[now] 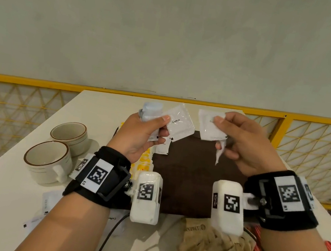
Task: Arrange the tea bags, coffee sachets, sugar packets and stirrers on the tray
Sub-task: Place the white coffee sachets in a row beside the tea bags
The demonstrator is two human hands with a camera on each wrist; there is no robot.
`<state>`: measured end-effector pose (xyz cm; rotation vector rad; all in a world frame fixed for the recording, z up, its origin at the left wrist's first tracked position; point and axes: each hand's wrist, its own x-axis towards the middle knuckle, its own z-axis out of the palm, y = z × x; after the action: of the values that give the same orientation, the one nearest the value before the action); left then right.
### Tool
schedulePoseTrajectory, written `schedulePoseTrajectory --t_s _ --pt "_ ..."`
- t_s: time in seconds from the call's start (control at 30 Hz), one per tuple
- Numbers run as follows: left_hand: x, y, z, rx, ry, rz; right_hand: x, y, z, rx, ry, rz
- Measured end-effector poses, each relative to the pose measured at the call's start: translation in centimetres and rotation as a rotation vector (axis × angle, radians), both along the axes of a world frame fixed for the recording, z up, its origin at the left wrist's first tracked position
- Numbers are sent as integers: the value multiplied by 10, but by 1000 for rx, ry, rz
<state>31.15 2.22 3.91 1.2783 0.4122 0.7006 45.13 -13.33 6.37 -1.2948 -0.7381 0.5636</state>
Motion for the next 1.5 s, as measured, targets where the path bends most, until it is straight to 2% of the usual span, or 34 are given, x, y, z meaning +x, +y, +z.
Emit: schedulePoseTrajectory --t_s 0.07,0.13,0.23,0.33,0.4,0.63,0.7,0.8,0.9,1.03,1.13,1.27,1.33,1.43,1.5 --pt "2 -3 -2 7 22 -7 -5 2 -2 -62 -73 98" --pt "5 -7 -3 15 39 -18 -10 8 -7 -97 -125 117" --pt "8 -12 -4 43 51 -4 -13 19 -16 -144 -237 -46" --pt "9 -11 -5 59 42 60 -11 19 -16 -145 -451 -267" --pt "11 -11 -5 55 34 63 -12 15 -12 -181 -601 -310" --pt "13 -27 -7 -135 -12 -271 -35 22 -13 -219 -870 -196" --pt "14 -27 -8 -205 17 -287 -39 24 -13 -210 -800 -124" --pt "17 -25 -9 -342 -18 -240 -39 21 -12 -245 -507 35" --pt "16 -18 -7 -465 -72 -219 -31 17 -8 -180 -291 10" --pt "11 -16 -4 -485 -120 -356 -21 12 0 -4 -21 -5" --pt "11 -17 -4 -394 -123 -420 -23 12 -3 -48 -13 76" --pt "12 -25 -7 -210 -104 -410 -31 20 -11 -167 -190 30" --pt "12 -27 -8 -182 -140 -384 -33 21 -11 -136 -125 40" --pt "11 -18 -6 -213 -164 -240 -29 15 -4 -42 27 118" --pt "9 -12 -4 -212 -167 -187 -24 7 0 -16 41 170"
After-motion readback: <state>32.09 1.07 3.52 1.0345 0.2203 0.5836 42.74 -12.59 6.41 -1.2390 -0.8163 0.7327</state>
